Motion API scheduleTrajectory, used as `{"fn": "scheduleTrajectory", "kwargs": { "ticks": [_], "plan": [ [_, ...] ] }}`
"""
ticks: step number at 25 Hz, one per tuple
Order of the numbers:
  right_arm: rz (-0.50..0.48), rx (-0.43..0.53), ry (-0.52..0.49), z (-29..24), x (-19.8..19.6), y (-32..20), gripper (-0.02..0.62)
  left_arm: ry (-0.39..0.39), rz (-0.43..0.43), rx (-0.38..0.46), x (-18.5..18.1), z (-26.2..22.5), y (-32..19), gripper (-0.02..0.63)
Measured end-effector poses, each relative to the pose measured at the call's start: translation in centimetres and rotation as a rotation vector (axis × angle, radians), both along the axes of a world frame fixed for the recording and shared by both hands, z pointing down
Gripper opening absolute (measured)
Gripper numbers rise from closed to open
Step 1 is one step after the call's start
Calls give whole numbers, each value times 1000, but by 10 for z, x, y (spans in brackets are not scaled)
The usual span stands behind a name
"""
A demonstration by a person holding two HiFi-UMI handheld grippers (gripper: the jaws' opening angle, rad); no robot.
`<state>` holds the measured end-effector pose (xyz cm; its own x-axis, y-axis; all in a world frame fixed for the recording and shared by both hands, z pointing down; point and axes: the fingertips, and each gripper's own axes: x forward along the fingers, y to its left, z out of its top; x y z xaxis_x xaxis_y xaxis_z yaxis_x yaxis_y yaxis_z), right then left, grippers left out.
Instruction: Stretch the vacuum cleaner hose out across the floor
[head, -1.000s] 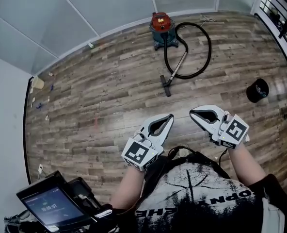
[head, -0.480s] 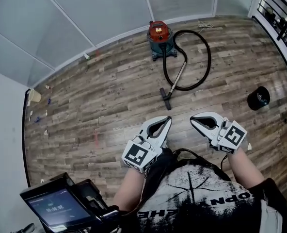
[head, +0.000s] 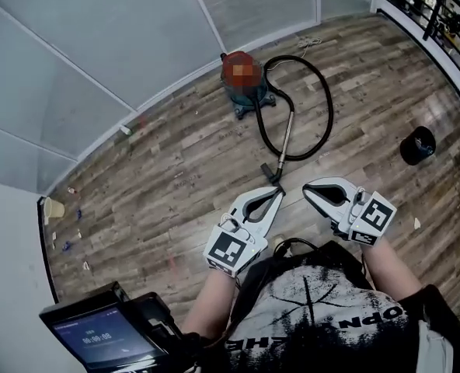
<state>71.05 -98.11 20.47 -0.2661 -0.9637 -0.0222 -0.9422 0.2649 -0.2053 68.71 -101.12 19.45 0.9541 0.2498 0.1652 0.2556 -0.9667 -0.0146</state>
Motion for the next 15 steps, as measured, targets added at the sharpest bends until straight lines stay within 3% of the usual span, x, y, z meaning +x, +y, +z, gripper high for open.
{"fn": "scheduleTrajectory", "kwargs": {
  "ticks": [4,8,15],
  "plan": [
    [18,39,-75,-12,17,-39,8,3,63,4,21,6,-32,3],
    [63,0,-82,-10,41,-49,8,3,106,-21,45,6,-43,3],
    [50,-6,-53,-12,98,-91,8,8,82,-30,94,3,-79,3]
  ]
}}
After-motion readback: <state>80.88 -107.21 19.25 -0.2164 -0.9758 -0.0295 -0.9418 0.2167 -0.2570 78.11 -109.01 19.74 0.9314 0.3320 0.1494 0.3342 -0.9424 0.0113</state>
